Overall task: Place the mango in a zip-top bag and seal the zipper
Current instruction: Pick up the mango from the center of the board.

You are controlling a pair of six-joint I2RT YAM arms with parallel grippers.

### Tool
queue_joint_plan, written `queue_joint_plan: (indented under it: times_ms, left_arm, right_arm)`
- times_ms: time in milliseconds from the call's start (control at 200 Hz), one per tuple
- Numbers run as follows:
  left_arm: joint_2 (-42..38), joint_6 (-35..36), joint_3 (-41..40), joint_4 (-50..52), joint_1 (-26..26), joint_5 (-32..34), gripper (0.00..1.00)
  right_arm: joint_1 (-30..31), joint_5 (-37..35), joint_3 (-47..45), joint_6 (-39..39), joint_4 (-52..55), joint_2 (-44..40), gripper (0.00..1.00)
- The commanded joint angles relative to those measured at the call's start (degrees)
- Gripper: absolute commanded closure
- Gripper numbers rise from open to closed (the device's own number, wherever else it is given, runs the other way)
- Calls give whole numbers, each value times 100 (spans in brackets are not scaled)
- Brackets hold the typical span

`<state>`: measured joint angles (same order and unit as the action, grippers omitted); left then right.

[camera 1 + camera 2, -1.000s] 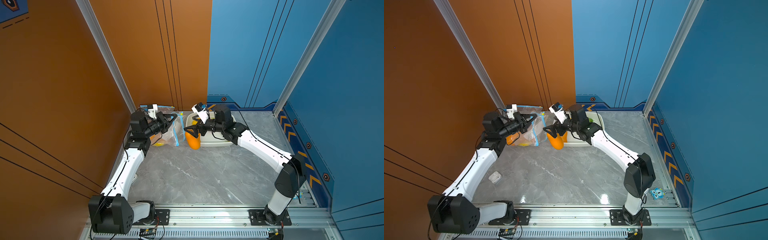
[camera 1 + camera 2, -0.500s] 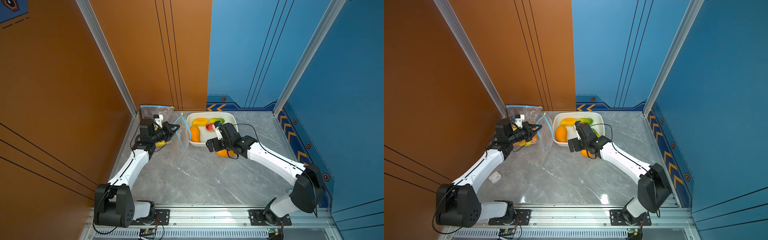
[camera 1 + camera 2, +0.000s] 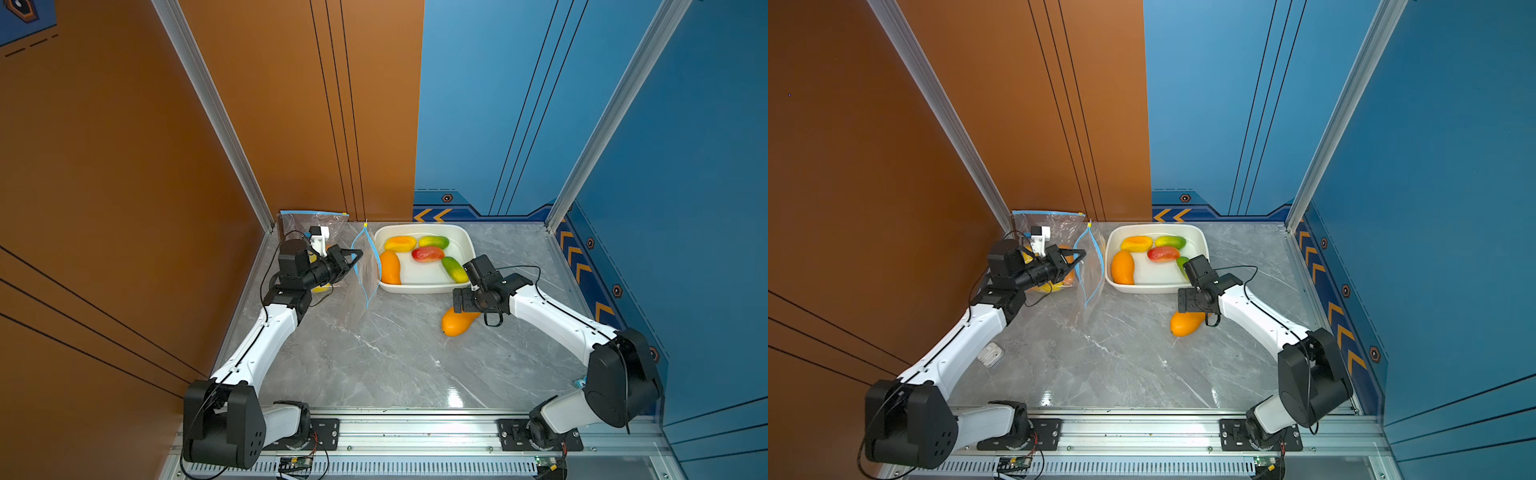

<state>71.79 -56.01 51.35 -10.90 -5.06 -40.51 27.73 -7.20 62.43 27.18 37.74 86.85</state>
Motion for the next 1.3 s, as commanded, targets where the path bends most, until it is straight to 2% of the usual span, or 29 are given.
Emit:
queue_joint_plan:
  times_ms: [0,230,370,490,606,831,1031,1121,1221,1246,1296]
  left_arm:
    - [-127,230,-165,-59,-13,-8,100]
    - [-34,235,-98,-59,8,-114,100]
    - [-69,236,-122,-61,-28,-90,100]
    - [-88,230,-140,-61,-29,-89,100]
    - [-110,231,-162,-59,-52,-62,100]
    - [-113,206,-160,-59,-74,-53,100]
    - [-79,144,-9,-59,-83,-139,100]
    - [-71,92,120,-60,-91,-179,100]
    - [-62,25,302,-61,-124,-173,100]
    - [-51,-2,342,-54,-143,-161,100]
    - [-21,-38,419,-61,-193,-138,100]
  right_arm:
    - [152,129,-286,1078,-86,-154,0]
    - [226,556,-779,2221,-1363,272,0]
    - [216,512,-816,2667,-1706,656,0]
    - [224,438,-675,2736,-1665,1038,0]
    - [242,186,-366,2415,-1264,1394,2]
    - [406,83,1,1811,-891,1177,30]
    - [620,653,518,1174,-1130,341,73]
    - [781,845,658,1069,-1930,-197,77]
    - [1186,842,385,853,-3936,-761,81]
    - [1342,746,358,800,-4416,-813,82]
    - [1555,452,517,752,-4691,-818,82]
